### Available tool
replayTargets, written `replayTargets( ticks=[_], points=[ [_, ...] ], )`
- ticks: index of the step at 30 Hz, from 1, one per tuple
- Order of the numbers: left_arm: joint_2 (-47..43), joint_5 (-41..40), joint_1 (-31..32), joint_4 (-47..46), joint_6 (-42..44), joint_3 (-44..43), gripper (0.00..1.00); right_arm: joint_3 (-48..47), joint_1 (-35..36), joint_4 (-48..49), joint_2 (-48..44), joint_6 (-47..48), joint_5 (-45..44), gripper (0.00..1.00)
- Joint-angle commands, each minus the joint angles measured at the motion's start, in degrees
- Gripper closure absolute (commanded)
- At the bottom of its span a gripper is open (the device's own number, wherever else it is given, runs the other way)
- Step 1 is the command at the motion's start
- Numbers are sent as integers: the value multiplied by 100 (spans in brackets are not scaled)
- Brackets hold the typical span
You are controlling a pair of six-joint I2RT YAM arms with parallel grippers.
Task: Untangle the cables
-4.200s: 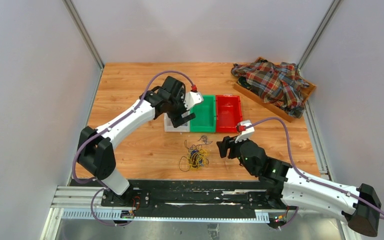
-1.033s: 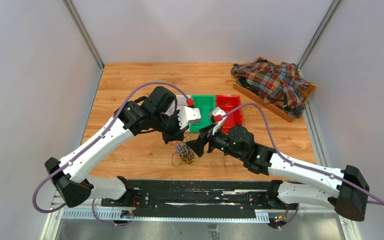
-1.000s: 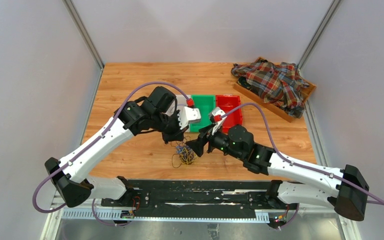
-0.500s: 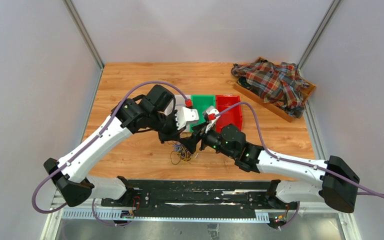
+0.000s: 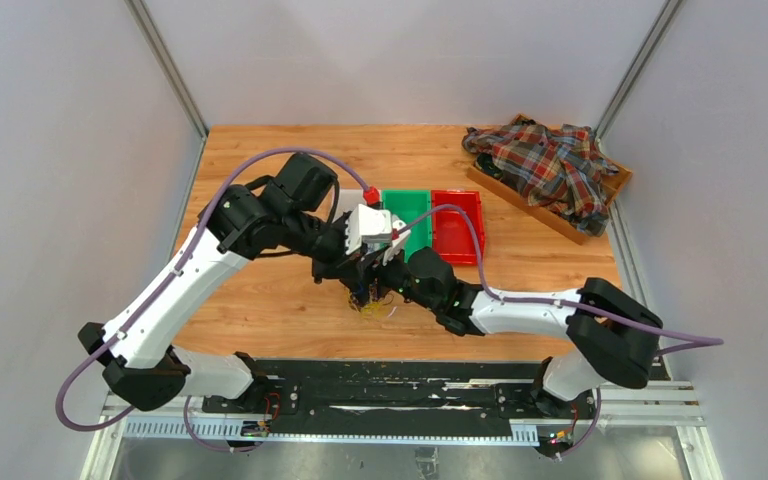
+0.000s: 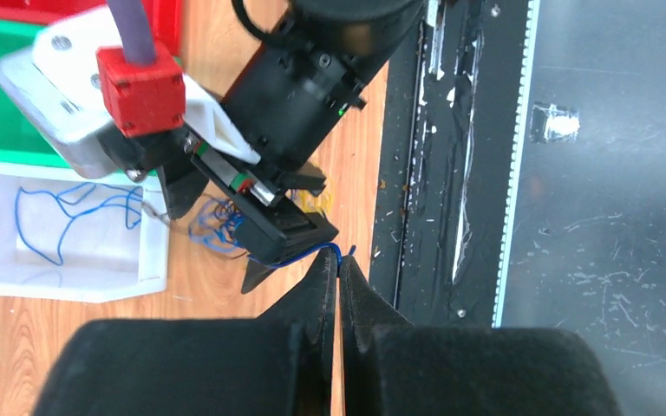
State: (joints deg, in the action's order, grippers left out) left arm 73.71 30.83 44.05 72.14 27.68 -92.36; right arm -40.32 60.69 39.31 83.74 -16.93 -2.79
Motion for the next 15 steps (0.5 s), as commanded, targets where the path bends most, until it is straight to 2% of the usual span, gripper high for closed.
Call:
replayTargets(
  ticks=[1, 6, 15],
  points=[
    [54, 426, 29, 323, 53, -590, 99, -28, 39, 788, 322, -142, -128, 25],
    [59, 83, 33, 333, 36, -1193, 100, 421, 65, 923, 460, -279, -217, 26],
    [119, -1157, 33, 334, 431, -2730, 100, 1274, 120, 998, 455, -653, -888, 27]
  ],
)
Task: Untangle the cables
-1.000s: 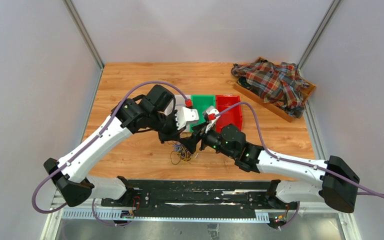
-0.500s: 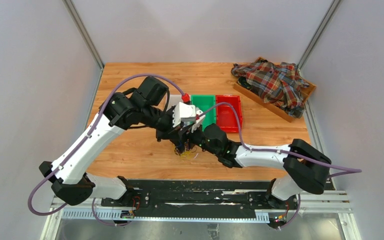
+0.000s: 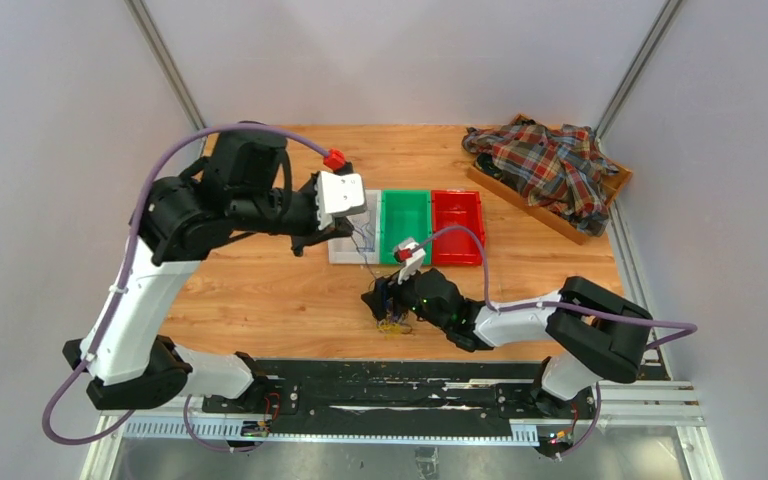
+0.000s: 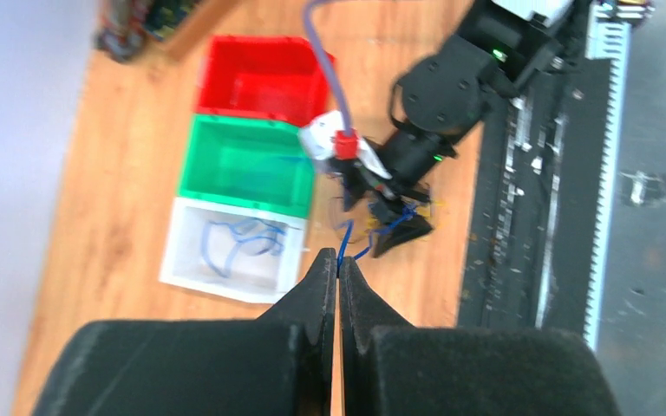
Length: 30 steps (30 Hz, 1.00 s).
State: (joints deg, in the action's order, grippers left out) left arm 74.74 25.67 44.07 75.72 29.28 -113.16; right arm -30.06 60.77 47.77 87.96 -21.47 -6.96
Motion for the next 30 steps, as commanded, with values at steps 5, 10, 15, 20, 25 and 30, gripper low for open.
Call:
replayTargets(
  ticks=[5, 10, 15, 20, 25, 30],
  points=[
    [185, -1700, 31, -153, 564, -1551, 100, 540, 204, 25, 19, -318, -808, 26],
    [149, -2806, 31, -867, 743, -1810, 100, 740, 247, 11, 45, -521, -847, 26],
    [45, -3587, 30, -1527, 1102, -1881, 100, 871, 286, 21, 6, -655, -858, 25],
    [-251, -4364, 24, -2792, 1649, -1433, 99, 916, 290, 23, -102, -725, -759, 22],
    [-475, -4215, 28, -2989, 1655, -931, 100, 922, 295, -73, -535, -629, -708, 21],
    [-995, -4403, 29, -3481, 1072, 935, 100, 524, 295, -1007, -1322, -488, -497, 18]
  ],
)
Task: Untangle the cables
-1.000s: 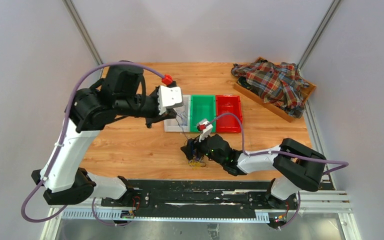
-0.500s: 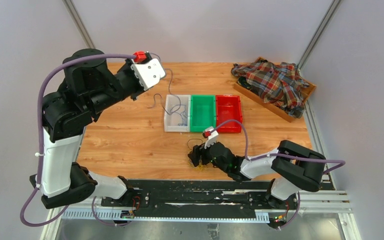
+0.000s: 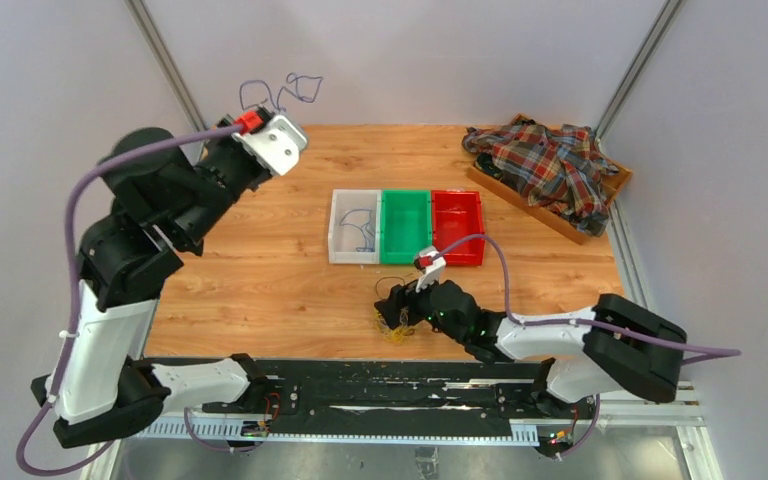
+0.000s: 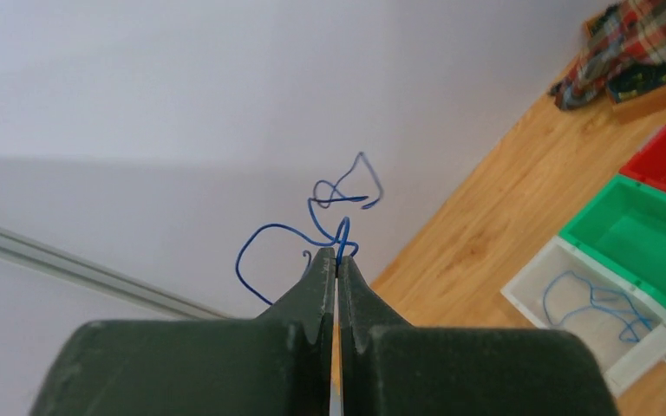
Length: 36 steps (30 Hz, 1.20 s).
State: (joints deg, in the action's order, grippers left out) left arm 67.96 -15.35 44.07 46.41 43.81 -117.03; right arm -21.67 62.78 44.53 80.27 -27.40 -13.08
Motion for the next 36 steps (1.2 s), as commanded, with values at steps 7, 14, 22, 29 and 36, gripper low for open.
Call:
replayTargets(
  ticks=[7, 14, 22, 29, 36],
  points=[
    [-725, -620, 22, -1587, -585, 3668, 100, -526, 94, -1922, -1877, 268, -319, 14],
    [19, -668, -44, -1856, -857, 4040, 100, -573, 94, -2537, -2792, 392, -735, 14],
    [657, -419, -321, -1873, -911, 3942, 100, -310, 91, -2710, -3246, 374, -1071, 15],
    [1005, -365, -338, -1914, -806, 4087, 100, -275, 86, -2716, -3164, 276, -1065, 15],
    [1465, -314, -338, -1720, -975, 3998, 100, -236, 89, -2749, -3046, 93, -1039, 16]
  ],
)
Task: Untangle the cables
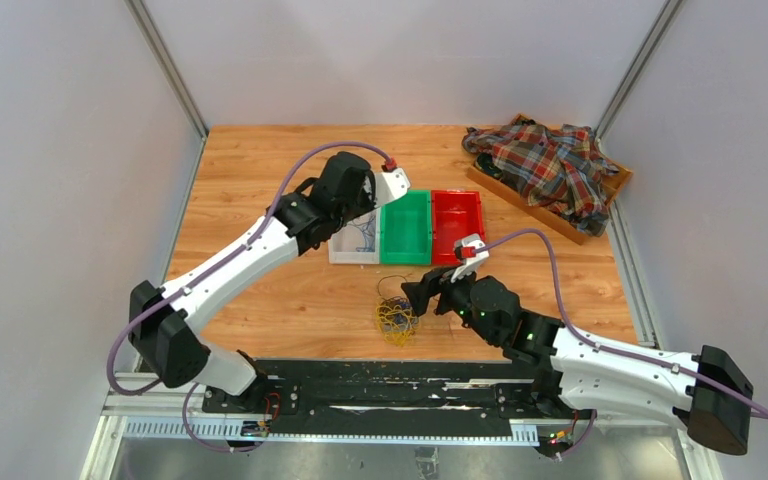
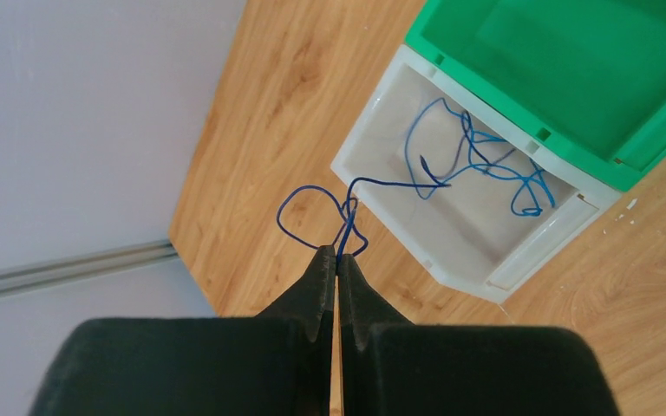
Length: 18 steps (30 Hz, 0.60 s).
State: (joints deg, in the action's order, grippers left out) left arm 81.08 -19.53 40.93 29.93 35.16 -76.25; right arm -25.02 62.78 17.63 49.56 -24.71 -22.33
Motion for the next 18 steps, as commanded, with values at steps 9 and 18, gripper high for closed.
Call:
replayTargets(
  ticks=[9, 18],
  points=[
    [617, 675, -23, -435, -476, 124, 100, 233, 94, -363, -60, -552, 24, 19],
    [1224, 1060, -109, -818, -1039, 128, 99, 308, 94, -998, -595, -654, -108, 21]
  ],
)
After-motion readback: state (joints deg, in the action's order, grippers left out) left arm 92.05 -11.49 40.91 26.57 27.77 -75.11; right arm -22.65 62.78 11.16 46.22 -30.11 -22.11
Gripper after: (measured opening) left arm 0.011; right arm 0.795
